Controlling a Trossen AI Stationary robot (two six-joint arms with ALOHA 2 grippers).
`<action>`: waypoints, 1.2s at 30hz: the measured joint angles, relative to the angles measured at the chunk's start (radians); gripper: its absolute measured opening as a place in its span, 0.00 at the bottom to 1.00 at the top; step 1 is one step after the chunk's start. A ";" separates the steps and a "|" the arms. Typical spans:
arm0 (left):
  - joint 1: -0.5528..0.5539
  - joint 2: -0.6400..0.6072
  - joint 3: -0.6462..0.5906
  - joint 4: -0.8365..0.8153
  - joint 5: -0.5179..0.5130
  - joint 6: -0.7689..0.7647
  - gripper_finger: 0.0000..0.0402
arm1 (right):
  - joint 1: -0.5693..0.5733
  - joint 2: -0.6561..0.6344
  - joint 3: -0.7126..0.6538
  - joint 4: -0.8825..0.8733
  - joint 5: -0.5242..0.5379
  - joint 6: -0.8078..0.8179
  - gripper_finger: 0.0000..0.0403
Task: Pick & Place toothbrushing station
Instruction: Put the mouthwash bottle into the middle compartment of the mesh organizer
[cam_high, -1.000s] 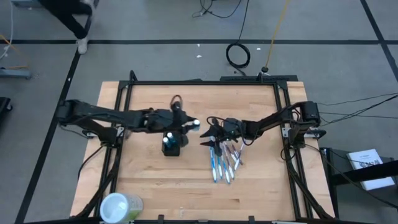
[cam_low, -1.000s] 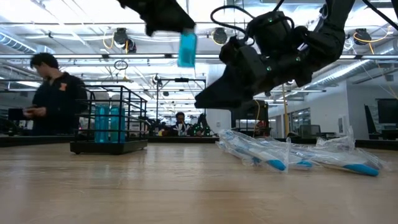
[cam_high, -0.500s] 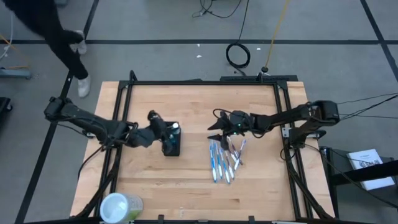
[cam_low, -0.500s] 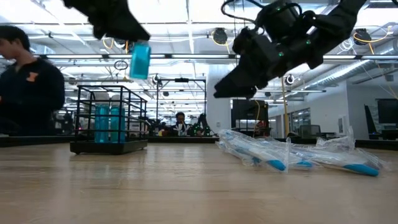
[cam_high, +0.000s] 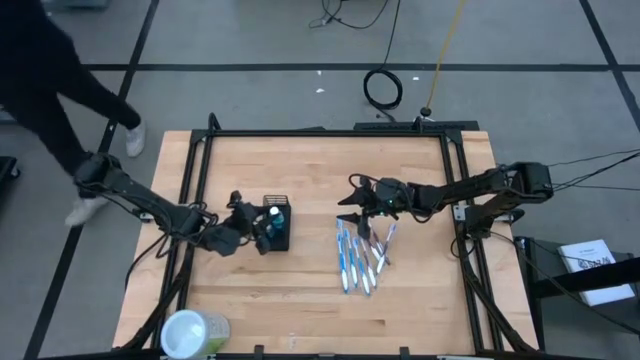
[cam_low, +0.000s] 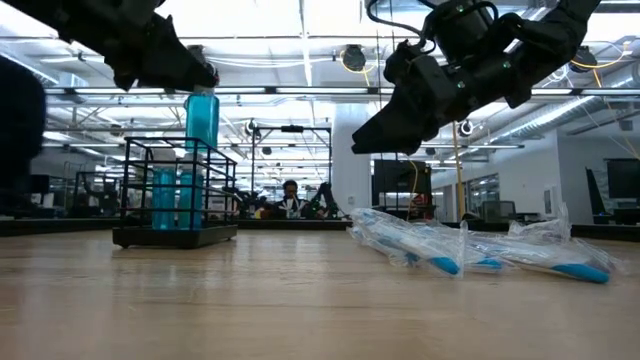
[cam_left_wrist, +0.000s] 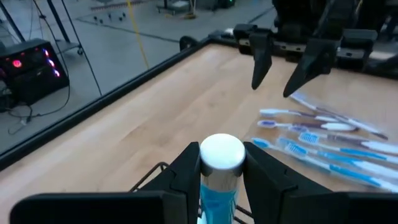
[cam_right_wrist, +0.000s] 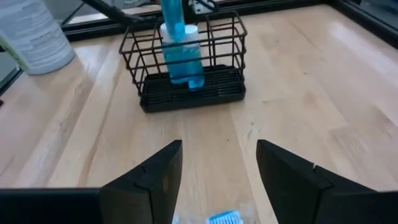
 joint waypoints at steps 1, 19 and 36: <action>-0.003 0.000 -0.010 0.013 -0.005 0.004 0.23 | 0.000 0.000 0.000 0.007 0.000 0.000 0.49; -0.039 0.020 -0.080 0.108 0.015 -0.004 0.23 | 0.000 0.000 0.000 0.016 0.000 -0.001 0.49; -0.036 0.198 -0.080 0.172 0.002 -0.031 0.23 | 0.000 0.000 0.000 0.016 0.000 -0.012 0.49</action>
